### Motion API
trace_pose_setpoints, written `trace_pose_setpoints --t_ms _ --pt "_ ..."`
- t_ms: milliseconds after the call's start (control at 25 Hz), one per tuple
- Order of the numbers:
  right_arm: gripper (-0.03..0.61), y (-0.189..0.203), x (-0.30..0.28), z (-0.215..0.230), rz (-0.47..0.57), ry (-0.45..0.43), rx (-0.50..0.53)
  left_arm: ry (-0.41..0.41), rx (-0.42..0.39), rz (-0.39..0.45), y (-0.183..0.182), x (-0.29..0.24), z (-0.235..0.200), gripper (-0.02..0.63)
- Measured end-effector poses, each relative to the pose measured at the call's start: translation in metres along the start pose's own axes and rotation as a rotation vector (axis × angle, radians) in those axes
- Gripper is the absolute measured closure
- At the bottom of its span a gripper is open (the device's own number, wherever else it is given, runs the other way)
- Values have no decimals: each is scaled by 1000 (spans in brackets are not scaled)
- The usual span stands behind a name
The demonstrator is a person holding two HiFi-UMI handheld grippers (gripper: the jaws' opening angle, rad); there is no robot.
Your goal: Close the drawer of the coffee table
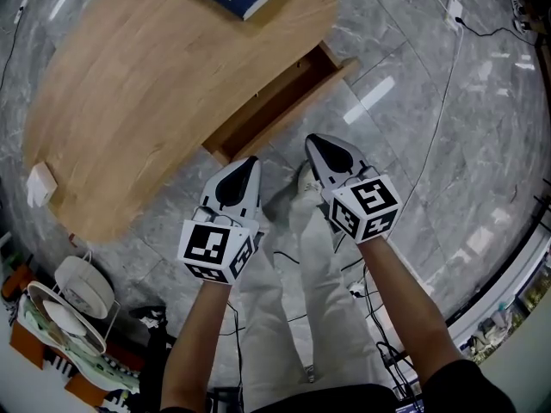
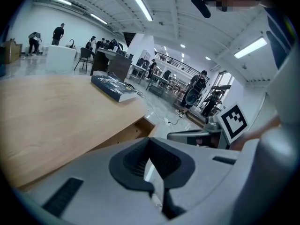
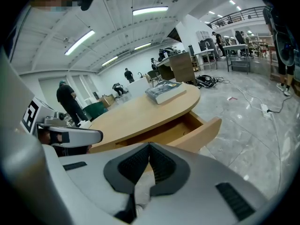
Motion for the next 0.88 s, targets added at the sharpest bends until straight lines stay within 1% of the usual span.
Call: trace_pose_setpoints --t_ms 520,720,880 --pt "560 32 -32 8 -36 -14 29 -1 5 -8 13 -4 -10 614" --pt "560 41 -46 13 -67 19 57 4 11 -16 18 -4 -13 614" --pt "560 43 -55 13 -69 22 61 8 13 -21 21 -2 -15 614"
Point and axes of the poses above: the fingertips, and each gripper's own axes: x backward along the fingers, z to its right, y out of its underside, the point moved 4 cm from there along x, backward along the fingers, and after that the axes turned 9 degrees about z, right-handed, at the moved point
